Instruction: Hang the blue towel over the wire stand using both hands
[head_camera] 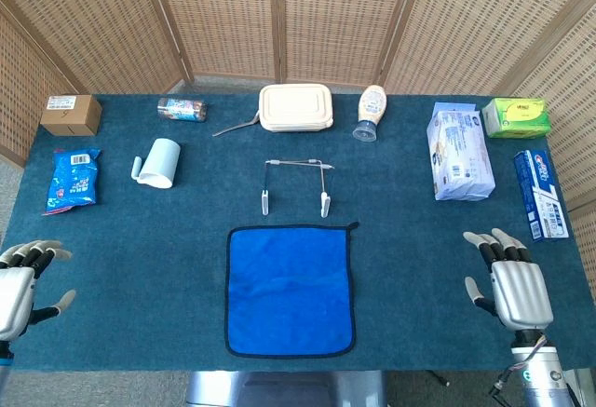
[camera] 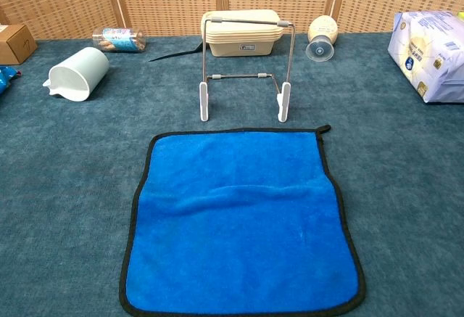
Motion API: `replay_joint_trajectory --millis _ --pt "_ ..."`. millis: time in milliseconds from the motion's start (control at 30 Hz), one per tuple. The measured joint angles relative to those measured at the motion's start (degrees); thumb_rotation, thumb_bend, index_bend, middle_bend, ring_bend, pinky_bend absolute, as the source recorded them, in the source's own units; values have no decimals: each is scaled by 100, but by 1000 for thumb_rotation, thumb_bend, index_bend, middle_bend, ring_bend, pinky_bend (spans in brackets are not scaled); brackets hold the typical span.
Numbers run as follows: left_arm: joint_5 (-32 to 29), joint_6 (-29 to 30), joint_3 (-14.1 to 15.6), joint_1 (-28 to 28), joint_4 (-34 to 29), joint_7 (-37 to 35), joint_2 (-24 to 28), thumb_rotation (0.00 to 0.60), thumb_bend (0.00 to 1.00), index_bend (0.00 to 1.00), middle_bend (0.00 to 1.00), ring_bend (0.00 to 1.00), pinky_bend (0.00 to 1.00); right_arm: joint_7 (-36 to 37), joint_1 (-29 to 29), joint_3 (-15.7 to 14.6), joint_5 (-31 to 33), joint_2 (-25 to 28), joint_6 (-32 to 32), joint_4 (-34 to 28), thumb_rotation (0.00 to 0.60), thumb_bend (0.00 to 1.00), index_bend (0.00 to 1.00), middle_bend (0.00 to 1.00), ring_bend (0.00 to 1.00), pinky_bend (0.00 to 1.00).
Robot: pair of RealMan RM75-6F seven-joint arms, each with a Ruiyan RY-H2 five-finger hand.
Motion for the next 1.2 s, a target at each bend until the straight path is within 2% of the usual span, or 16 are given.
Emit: replay_joint_trajectory --millis 633,1000,1200 --pt "151 18 43 16 -55 -18 40 600 320 352 295 248 192 86 -9 -47 -128 45 -3 9 600 348 216 261 154 211" --pt "446 -242 72 -181 90 -183 -105 600 320 356 298 250 191 275 300 -39 -277 97 -492 77 600 345 217 262 158 217" --pt "613 -311 53 -286 25 -337 -116 600 320 356 298 250 191 599 604 -42 -544 42 -875 300 600 298 213 261 157 217"
